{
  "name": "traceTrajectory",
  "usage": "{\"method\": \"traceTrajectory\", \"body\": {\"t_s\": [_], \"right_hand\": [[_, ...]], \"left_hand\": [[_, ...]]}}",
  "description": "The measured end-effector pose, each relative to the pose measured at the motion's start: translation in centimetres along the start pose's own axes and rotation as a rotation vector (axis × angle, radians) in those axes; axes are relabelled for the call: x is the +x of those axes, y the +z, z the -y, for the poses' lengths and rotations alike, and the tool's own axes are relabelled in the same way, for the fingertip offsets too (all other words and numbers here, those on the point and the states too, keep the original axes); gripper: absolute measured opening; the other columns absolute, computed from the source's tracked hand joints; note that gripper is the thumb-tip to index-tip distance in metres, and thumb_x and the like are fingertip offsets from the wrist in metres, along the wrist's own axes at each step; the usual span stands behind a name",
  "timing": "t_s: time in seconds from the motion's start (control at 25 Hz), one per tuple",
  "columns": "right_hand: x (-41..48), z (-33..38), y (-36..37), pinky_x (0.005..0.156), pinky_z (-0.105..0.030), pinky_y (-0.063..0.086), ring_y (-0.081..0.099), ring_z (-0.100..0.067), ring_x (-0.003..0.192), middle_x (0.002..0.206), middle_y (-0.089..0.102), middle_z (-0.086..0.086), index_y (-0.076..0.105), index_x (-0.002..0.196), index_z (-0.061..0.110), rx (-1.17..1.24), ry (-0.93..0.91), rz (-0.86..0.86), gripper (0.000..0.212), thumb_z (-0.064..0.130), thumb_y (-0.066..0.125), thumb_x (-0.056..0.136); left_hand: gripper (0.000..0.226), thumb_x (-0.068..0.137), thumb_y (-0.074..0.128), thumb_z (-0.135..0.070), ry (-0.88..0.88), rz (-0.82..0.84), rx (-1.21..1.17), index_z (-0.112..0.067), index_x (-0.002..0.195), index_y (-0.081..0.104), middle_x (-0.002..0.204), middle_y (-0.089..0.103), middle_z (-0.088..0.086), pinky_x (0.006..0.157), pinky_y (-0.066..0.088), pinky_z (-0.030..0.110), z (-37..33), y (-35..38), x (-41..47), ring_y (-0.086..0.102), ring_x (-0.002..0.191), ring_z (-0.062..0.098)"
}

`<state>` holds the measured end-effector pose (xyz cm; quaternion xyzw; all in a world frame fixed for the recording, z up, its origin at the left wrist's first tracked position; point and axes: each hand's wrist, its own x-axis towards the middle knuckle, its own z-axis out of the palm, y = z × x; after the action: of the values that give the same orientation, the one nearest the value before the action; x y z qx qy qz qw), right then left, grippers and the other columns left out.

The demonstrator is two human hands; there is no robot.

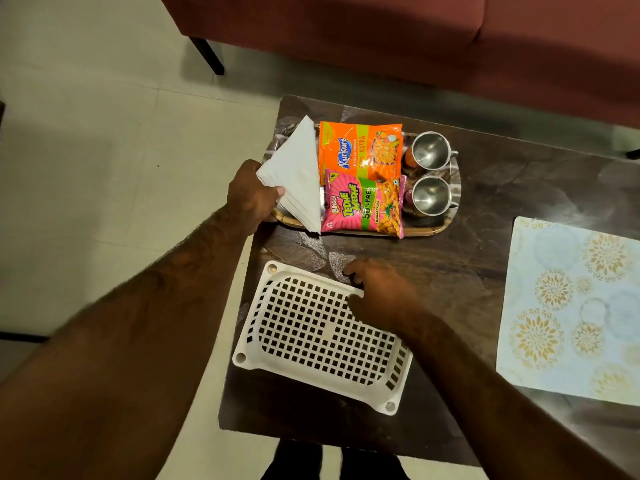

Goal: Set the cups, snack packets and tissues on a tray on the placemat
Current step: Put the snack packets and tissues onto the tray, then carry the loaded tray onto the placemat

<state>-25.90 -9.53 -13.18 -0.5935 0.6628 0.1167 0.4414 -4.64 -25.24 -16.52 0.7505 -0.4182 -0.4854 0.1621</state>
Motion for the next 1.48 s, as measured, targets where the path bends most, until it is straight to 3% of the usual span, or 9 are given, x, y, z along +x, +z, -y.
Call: {"method": "traceTrajectory", "body": {"t_s": [0.28, 0.52, 0.72, 0.84, 0.96, 1.04, 1.16, 1.4, 1.48], "right_hand": [[-0.4, -0.3, 2.3, 0.092, -0.043, 0.055, 0.058, -0.025, 0.115, 0.115, 0.059, -0.001, 0.062, 0.108, 0.027, -0.044, -0.034, 0.011, 0.029, 0.008, 0.062, 0.085], [-1.4, -0.3, 3.3, 0.095, -0.044, 0.055, 0.057, -0.023, 0.119, 0.121, 0.058, 0.000, 0.062, 0.118, 0.029, -0.059, -0.052, -0.040, 0.034, 0.013, 0.062, 0.088], [-2.9, -2.8, 1.3, 0.064, -0.020, 0.044, 0.064, -0.009, 0.078, 0.081, 0.066, 0.016, 0.062, 0.080, 0.033, 0.335, 0.264, -0.513, 0.017, 0.016, 0.060, 0.085], [-0.6, -6.8, -3.5, 0.074, -0.021, 0.043, 0.069, -0.020, 0.093, 0.092, 0.072, 0.010, 0.069, 0.090, 0.027, 0.544, 0.459, -0.761, 0.021, 0.010, 0.057, 0.090], [3.6, -10.8, -8.3, 0.100, -0.037, 0.052, 0.067, -0.027, 0.113, 0.128, 0.071, -0.016, 0.068, 0.129, 0.006, 0.669, 0.500, -0.690, 0.041, 0.000, 0.053, 0.092], [5.3, -11.5, -10.1, 0.082, -0.040, 0.060, 0.074, -0.026, 0.092, 0.105, 0.078, -0.011, 0.074, 0.120, 0.008, 0.762, 0.458, -0.606, 0.037, -0.002, 0.054, 0.090], [6.2, -10.9, -10.8, 0.039, -0.019, 0.049, 0.066, -0.007, 0.044, 0.062, 0.072, 0.004, 0.075, 0.079, 0.016, 0.892, 0.381, -0.513, 0.023, -0.003, 0.066, 0.088], [6.4, -11.2, -9.9, 0.039, -0.021, 0.052, 0.066, -0.012, 0.054, 0.080, 0.073, -0.001, 0.072, 0.086, 0.019, 0.954, 0.368, -0.526, 0.022, -0.002, 0.068, 0.092], [6.2, -11.8, -9.4, 0.050, -0.029, 0.059, 0.070, -0.017, 0.064, 0.089, 0.077, -0.005, 0.074, 0.091, 0.019, 0.932, 0.396, -0.525, 0.021, 0.000, 0.067, 0.092]], "left_hand": [[0.050, 0.088, 0.074, -0.008, -0.029, -0.004, 0.023, -0.005, 0.128, 0.044, 0.123, 0.058, 0.017, 0.058, 0.061, 0.041, 0.7, 0.3, -1.4, 0.066, 0.101, 0.035], [0.050, 0.088, 0.073, -0.008, -0.040, 0.001, 0.015, -0.004, 0.127, 0.043, 0.124, 0.056, 0.018, 0.072, 0.062, 0.052, 2.2, 0.1, -3.2, 0.064, 0.107, 0.038], [0.049, 0.087, 0.073, -0.009, -0.036, 0.001, 0.016, -0.005, 0.126, 0.044, 0.123, 0.058, 0.018, 0.075, 0.062, 0.052, 3.6, -0.1, -4.1, 0.064, 0.106, 0.036], [0.049, 0.087, 0.074, -0.008, -0.039, 0.018, 0.002, -0.004, 0.127, 0.045, 0.122, 0.058, 0.020, 0.064, 0.062, 0.044, 3.7, -0.4, -4.0, 0.064, 0.100, 0.034], [0.052, 0.086, 0.074, -0.004, -0.082, 0.054, -0.034, -0.003, 0.129, 0.045, 0.124, 0.057, 0.020, 0.062, 0.059, 0.038, 3.1, -0.4, -3.7, 0.063, 0.104, 0.033], [0.055, 0.085, 0.074, -0.001, -0.118, 0.060, -0.022, -0.006, 0.131, 0.044, 0.125, 0.056, 0.017, 0.066, 0.058, 0.037, 2.5, -0.3, -3.4, 0.062, 0.106, 0.030], [0.058, 0.085, 0.073, 0.003, -0.174, 0.076, -0.029, -0.008, 0.133, 0.042, 0.129, 0.054, 0.017, 0.064, 0.056, 0.037, 1.8, -0.3, -3.1, 0.061, 0.113, 0.033], [0.059, 0.085, 0.073, 0.002, -0.145, 0.084, -0.003, -0.007, 0.135, 0.043, 0.131, 0.054, 0.016, 0.070, 0.058, 0.039, 1.8, -0.3, -3.4, 0.059, 0.111, 0.030], [0.060, 0.085, 0.074, -0.001, -0.108, 0.081, 0.035, -0.007, 0.135, 0.043, 0.131, 0.055, 0.017, 0.076, 0.060, 0.043, 2.0, -0.2, -3.7, 0.060, 0.113, 0.032]]}}
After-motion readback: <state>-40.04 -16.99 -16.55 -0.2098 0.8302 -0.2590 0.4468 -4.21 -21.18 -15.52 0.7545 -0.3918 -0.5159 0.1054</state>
